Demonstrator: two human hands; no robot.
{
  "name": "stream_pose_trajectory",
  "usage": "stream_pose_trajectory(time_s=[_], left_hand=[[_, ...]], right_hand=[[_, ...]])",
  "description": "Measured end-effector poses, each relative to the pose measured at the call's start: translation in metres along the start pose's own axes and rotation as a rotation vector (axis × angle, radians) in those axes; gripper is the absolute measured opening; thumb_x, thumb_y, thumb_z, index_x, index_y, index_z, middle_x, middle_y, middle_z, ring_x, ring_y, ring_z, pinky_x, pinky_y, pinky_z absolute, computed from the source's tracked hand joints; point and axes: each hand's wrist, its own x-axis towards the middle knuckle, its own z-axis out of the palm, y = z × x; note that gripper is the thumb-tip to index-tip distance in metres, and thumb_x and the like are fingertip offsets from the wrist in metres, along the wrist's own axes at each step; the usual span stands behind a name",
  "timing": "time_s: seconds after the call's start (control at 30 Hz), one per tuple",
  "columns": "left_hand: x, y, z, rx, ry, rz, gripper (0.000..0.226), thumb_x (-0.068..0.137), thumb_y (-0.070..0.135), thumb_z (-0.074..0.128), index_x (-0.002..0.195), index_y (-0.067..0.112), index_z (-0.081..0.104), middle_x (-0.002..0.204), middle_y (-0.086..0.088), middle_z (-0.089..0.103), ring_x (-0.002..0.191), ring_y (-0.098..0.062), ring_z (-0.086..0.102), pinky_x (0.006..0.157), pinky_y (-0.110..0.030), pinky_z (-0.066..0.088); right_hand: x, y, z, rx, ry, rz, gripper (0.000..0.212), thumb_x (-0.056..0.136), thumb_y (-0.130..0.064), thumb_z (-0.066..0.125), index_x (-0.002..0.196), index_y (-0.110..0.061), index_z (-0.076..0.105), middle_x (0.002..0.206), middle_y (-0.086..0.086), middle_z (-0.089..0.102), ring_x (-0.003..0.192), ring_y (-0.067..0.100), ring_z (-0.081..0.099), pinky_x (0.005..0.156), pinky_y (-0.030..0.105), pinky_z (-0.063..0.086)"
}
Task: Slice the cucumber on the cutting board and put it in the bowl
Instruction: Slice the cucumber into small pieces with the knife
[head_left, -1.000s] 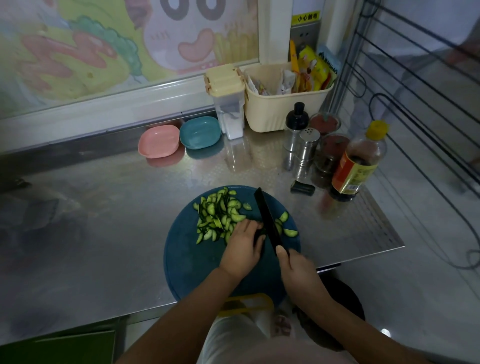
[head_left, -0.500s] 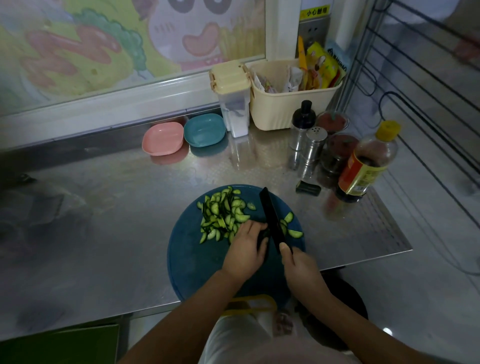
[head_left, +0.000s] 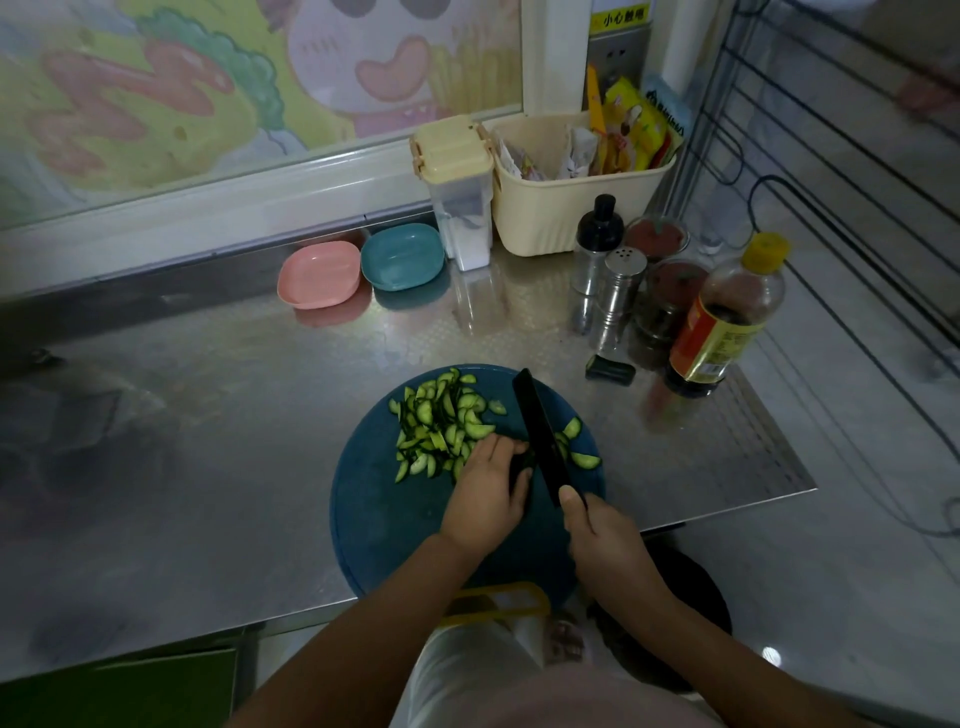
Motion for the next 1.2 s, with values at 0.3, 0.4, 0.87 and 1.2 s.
stream_pose_trajectory(time_s=[0.3, 0.4, 0.87, 1.2], left_hand=[[-0.001, 0.001, -0.001, 0.019, 0.008, 0.022, 0.014, 0.086, 0.01, 0.058, 0.099, 0.007, 0.056, 0.095, -0.009, 0.053, 0.087, -0.021, 0.05, 0.073, -0.018, 0.031], [-0.001, 0.002, -0.001, 0.019, 0.015, 0.023, 0.015, 0.085, 0.011, 0.057, 0.099, 0.007, 0.058, 0.094, -0.009, 0.054, 0.086, -0.019, 0.05, 0.072, -0.018, 0.032], [-0.008, -0.002, -0.002, 0.019, -0.041, 0.078, 0.039, 0.089, 0.022, 0.04, 0.121, 0.006, 0.056, 0.115, -0.009, 0.057, 0.107, -0.018, 0.047, 0.095, -0.022, 0.034], [-0.007, 0.004, 0.001, -0.047, -0.012, 0.088, 0.035, 0.082, 0.004, 0.057, 0.117, 0.002, 0.061, 0.113, -0.011, 0.063, 0.106, -0.017, 0.048, 0.097, -0.02, 0.034]], right_hand=[[0.0, 0.003, 0.003, -0.067, 0.009, -0.033, 0.04, 0.1, -0.033, 0.035, 0.07, -0.01, 0.046, 0.061, 0.005, 0.049, 0.056, 0.016, 0.047, 0.052, 0.022, 0.035], [-0.001, 0.001, 0.005, -0.105, 0.027, -0.058, 0.039, 0.101, -0.031, 0.035, 0.066, -0.015, 0.041, 0.059, 0.002, 0.045, 0.052, 0.012, 0.043, 0.05, 0.018, 0.036], [0.01, -0.002, 0.009, -0.127, 0.044, 0.006, 0.04, 0.101, -0.034, 0.031, 0.066, -0.016, 0.04, 0.061, 0.002, 0.046, 0.054, 0.009, 0.043, 0.05, 0.016, 0.037], [0.009, 0.001, 0.006, -0.133, 0.019, 0.013, 0.041, 0.101, -0.036, 0.03, 0.068, -0.016, 0.041, 0.065, 0.002, 0.048, 0.058, 0.009, 0.044, 0.049, 0.015, 0.034]])
